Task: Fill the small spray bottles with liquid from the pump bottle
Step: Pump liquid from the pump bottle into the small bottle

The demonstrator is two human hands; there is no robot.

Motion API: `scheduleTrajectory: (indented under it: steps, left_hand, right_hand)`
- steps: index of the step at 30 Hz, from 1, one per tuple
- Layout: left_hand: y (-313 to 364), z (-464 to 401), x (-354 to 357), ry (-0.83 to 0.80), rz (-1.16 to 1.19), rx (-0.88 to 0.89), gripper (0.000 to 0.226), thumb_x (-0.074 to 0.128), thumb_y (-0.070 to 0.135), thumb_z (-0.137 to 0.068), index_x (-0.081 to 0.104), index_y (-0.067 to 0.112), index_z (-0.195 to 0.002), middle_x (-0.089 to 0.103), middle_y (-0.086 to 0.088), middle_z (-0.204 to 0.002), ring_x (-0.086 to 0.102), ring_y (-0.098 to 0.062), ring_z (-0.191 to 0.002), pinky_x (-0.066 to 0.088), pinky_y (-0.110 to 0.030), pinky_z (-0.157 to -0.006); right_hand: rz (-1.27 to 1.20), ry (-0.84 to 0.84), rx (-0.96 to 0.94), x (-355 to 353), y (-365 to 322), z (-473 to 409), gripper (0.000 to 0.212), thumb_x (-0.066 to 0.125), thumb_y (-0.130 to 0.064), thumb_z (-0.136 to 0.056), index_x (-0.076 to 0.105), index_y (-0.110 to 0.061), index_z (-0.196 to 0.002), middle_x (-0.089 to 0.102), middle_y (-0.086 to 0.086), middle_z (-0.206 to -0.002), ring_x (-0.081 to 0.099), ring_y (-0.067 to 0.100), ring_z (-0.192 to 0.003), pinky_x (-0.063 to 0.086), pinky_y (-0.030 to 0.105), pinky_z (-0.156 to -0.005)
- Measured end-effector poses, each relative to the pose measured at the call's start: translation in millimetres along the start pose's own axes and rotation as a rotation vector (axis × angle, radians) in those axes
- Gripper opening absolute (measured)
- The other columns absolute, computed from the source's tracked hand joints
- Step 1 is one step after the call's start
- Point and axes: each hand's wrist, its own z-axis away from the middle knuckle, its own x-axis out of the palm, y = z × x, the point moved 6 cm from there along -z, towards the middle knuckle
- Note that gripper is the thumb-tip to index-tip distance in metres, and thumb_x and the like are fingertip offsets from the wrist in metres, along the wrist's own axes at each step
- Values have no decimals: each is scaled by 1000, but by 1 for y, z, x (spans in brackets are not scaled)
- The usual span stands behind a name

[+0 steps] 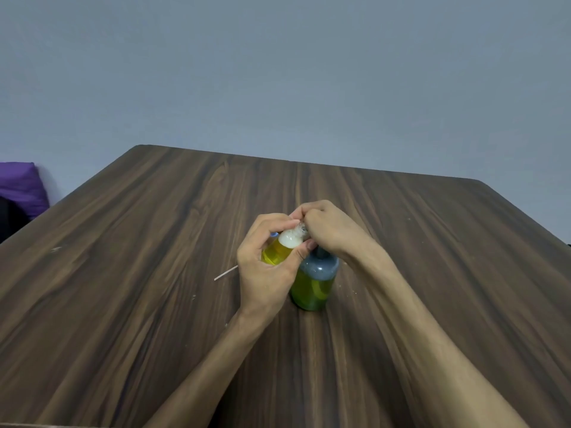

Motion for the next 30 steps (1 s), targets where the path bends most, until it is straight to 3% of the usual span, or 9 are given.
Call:
scheduleTrajectory:
  steps: [3, 7, 16, 21, 24, 30]
  left_hand:
    - [-1, 0, 0, 3, 6, 3, 31, 89, 5, -81, 73, 4, -108, 70, -10, -109, 70, -27, -105, 59, -41, -89]
    - [2, 0, -2, 3, 15, 8, 31, 86, 16, -84, 72, 7, -110, 71, -9, -112, 70, -25, -107, 58, -35, -90]
    - [1, 0, 0, -15, -6, 14, 34, 89, 2, -81, 72, 7, -110, 71, -9, -111, 70, -28, -107, 59, -40, -90]
    - [3, -1, 0, -14, 17, 36, 30, 86, 16, -84, 72, 11, -109, 70, -7, -112, 69, -20, -108, 57, -31, -91]
    - [6, -1, 0, -14, 35, 39, 29, 84, 18, -84, 71, 12, -109, 70, -7, -112, 69, -18, -108, 57, -29, -92]
    - [2, 1, 0, -7, 12, 23, 31, 88, 8, -82, 72, 10, -109, 71, -10, -110, 70, -23, -106, 57, -32, -91]
  right_hand:
    - [-21, -2, -11, -3, -3, -1, 40, 37, -5, -96, 72, -21, -85, 73, 5, -84, 61, 11, -66, 44, 22, -56]
    - [6, -7, -8, 3, -2, -3, 38, 38, -8, -97, 70, -23, -83, 72, 6, -82, 59, 12, -63, 44, 23, -54]
    - [-42, -28, 20, -1, -2, -3, 38, 39, -6, -97, 73, -21, -89, 73, 5, -88, 63, 13, -73, 45, 23, -58]
    - [-93, -21, 6, 3, 2, -4, 39, 40, -3, -92, 73, -19, -83, 75, 13, -85, 61, 20, -70, 47, 29, -59]
    - [-94, -20, 4, 5, 4, -4, 38, 40, -4, -91, 72, -21, -79, 70, 6, -74, 57, 18, -64, 46, 28, -56]
    - [-55, -51, 11, 1, -1, -4, 39, 40, -4, -93, 70, -24, -79, 73, 10, -88, 61, 15, -71, 46, 26, -61]
